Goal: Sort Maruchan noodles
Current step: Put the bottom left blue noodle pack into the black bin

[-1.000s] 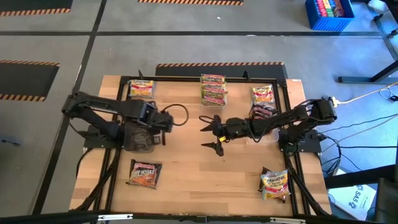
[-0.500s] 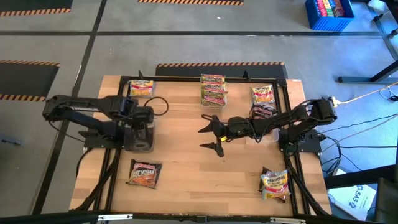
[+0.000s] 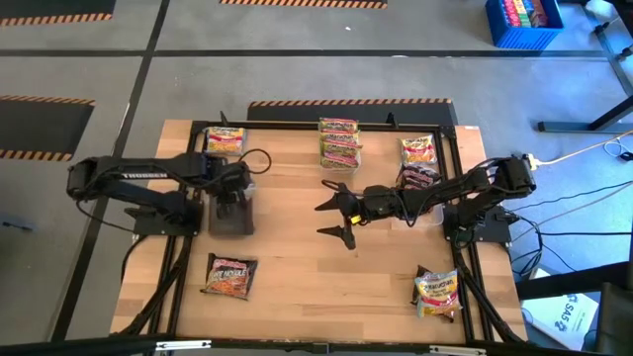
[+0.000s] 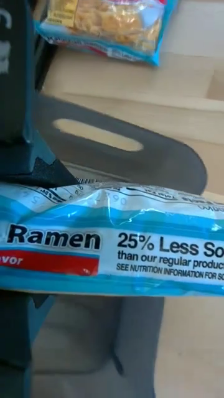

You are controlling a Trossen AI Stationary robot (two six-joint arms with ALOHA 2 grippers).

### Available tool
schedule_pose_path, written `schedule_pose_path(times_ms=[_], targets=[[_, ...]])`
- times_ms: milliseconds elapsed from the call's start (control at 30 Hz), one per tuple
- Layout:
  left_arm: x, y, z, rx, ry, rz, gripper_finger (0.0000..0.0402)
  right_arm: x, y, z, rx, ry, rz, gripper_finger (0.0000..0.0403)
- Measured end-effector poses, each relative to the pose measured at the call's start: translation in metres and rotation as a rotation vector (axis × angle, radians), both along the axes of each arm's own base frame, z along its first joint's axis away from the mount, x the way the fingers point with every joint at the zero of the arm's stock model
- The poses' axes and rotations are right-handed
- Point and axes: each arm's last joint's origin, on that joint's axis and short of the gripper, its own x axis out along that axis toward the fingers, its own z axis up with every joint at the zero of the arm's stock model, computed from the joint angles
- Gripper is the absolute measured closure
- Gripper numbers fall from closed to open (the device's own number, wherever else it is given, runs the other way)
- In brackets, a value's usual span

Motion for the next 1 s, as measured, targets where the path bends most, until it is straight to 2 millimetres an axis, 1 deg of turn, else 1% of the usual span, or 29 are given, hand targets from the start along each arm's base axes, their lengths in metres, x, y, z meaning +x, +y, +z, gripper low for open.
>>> schedule_pose_path(times_ms=[100,333,467,567,833,1000], targets=[[0.000,0.003,-0.007,0.002,-0.006,-0.003,0.0277,0.000,0.000,0.000,0.002,0.001,0.009,0.0107],[-0.002,0.007,-0.002,0.002,-0.001,0.021,0.0277,0.000,0.000,0.000,0.002,0.001,0.010,0.0107],[-0.001,0.009,-0.006,0.006,0.001,-0.001,0.0277,0.000,0.000,0.000,0.002,0.001,0.010,0.0107],[0.003,0.012,-0.007,0.009,-0.045,-0.020,0.0277,0.000,0.000,0.000,0.000,0.001,0.011,0.0107],[0.002,0.019,-0.008,0.007,-0.047,0.016,0.0277,0.000,0.001,0.000,0.002,0.002,0.020,0.0107],[0.003,0.025,-0.013,-0.003,-0.030,0.038,0.0270,0.000,0.001,0.000,0.002,0.001,0.020,0.0107]])
